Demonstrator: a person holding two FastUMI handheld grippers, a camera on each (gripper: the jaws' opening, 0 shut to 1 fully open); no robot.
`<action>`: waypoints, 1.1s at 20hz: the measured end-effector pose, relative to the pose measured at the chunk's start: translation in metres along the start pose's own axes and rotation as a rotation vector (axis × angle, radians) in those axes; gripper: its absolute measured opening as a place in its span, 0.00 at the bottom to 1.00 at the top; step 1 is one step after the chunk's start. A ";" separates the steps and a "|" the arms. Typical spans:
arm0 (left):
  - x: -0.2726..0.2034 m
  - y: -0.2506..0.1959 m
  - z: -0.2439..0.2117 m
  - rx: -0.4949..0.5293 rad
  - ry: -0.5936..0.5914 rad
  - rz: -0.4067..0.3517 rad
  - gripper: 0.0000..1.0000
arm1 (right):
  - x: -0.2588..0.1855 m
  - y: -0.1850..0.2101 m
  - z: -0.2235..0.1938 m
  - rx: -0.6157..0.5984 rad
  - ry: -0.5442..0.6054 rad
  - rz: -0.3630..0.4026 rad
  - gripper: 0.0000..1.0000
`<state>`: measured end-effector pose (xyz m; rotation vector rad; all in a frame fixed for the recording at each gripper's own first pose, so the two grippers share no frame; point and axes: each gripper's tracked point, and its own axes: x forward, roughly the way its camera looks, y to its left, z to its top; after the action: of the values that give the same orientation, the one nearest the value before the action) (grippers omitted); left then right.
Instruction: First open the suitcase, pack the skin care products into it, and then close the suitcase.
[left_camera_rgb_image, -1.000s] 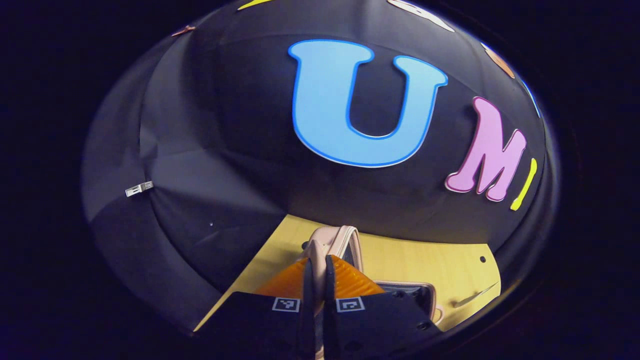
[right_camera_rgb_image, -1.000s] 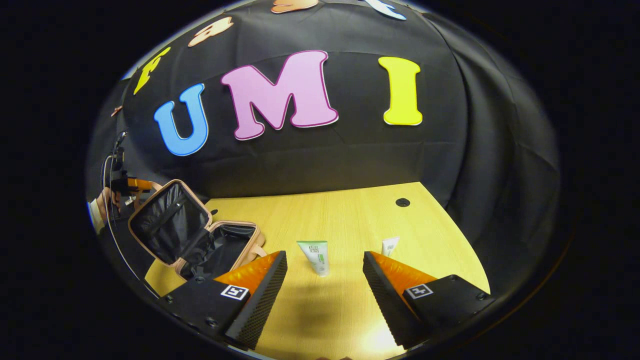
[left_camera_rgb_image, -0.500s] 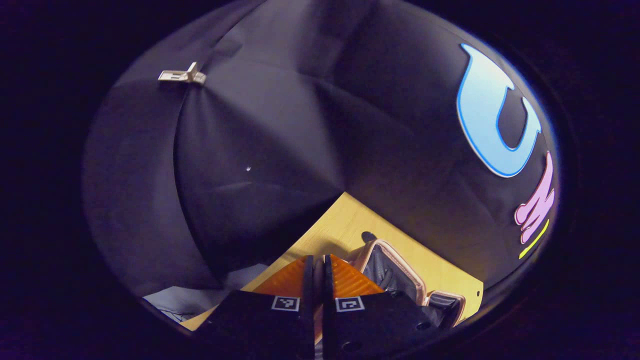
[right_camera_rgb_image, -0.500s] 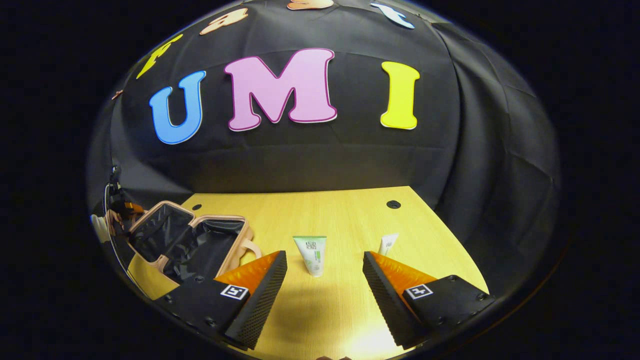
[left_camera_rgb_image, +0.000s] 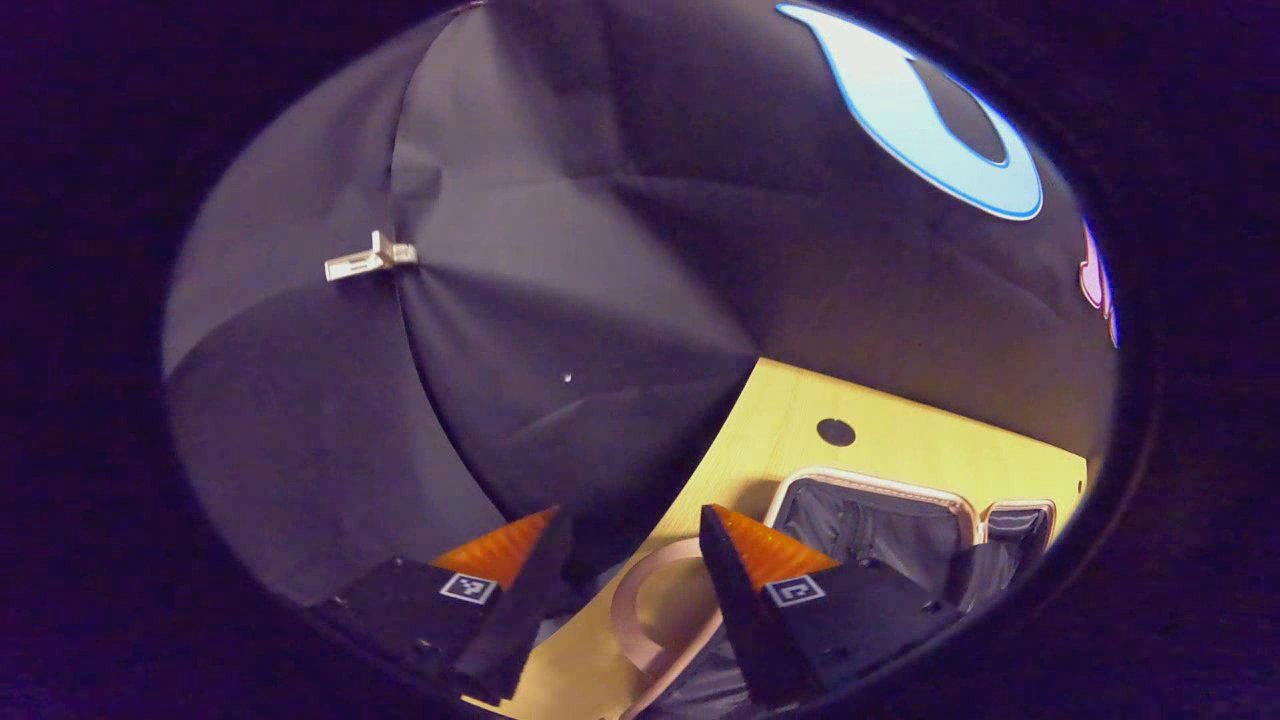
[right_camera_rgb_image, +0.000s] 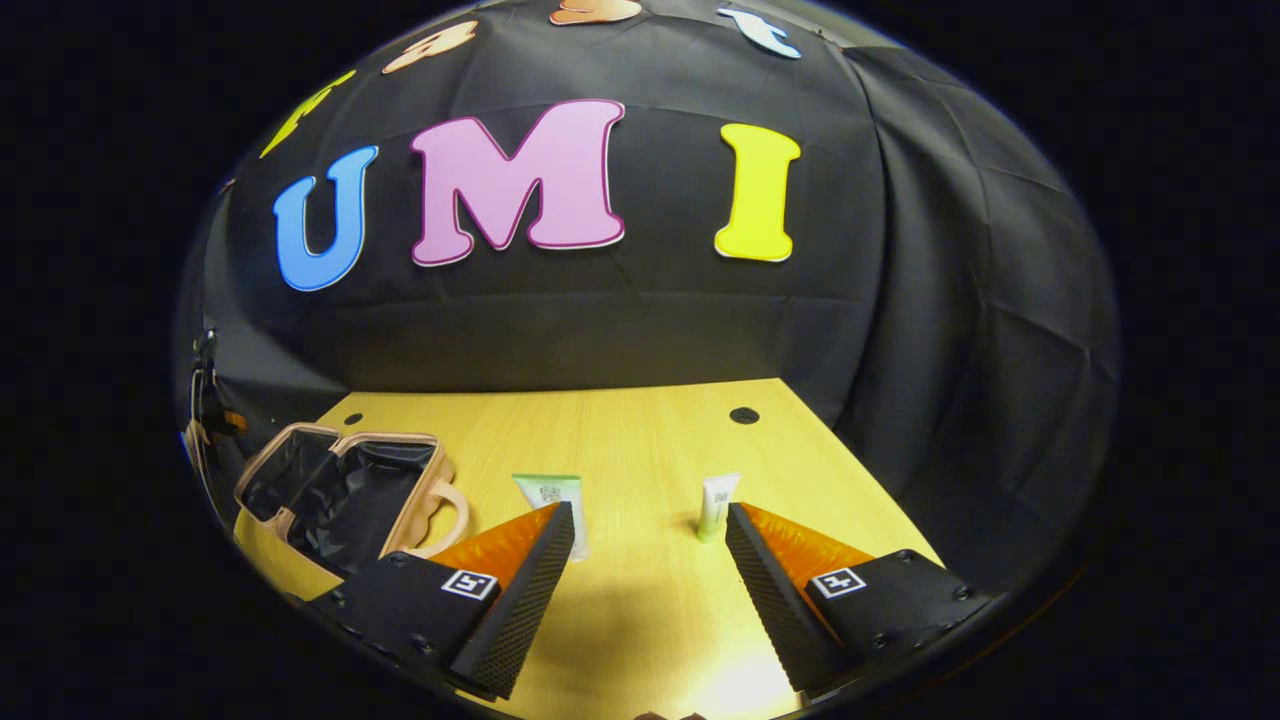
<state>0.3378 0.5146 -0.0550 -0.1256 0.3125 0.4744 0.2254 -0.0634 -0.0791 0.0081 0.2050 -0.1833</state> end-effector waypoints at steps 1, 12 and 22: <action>-0.022 -0.017 0.014 0.010 -0.042 -0.015 0.89 | 0.000 -0.007 0.003 -0.002 -0.004 -0.002 0.97; -0.275 -0.302 -0.014 0.032 -0.223 -0.244 0.98 | 0.011 -0.063 0.015 0.018 -0.004 0.042 0.97; -0.344 -0.553 -0.184 0.214 -0.057 -0.687 0.98 | 0.058 -0.078 -0.041 0.029 0.126 0.145 0.97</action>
<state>0.2572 -0.1563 -0.0915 -0.0061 0.2432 -0.2364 0.2584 -0.1498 -0.1306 0.0630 0.3259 -0.0414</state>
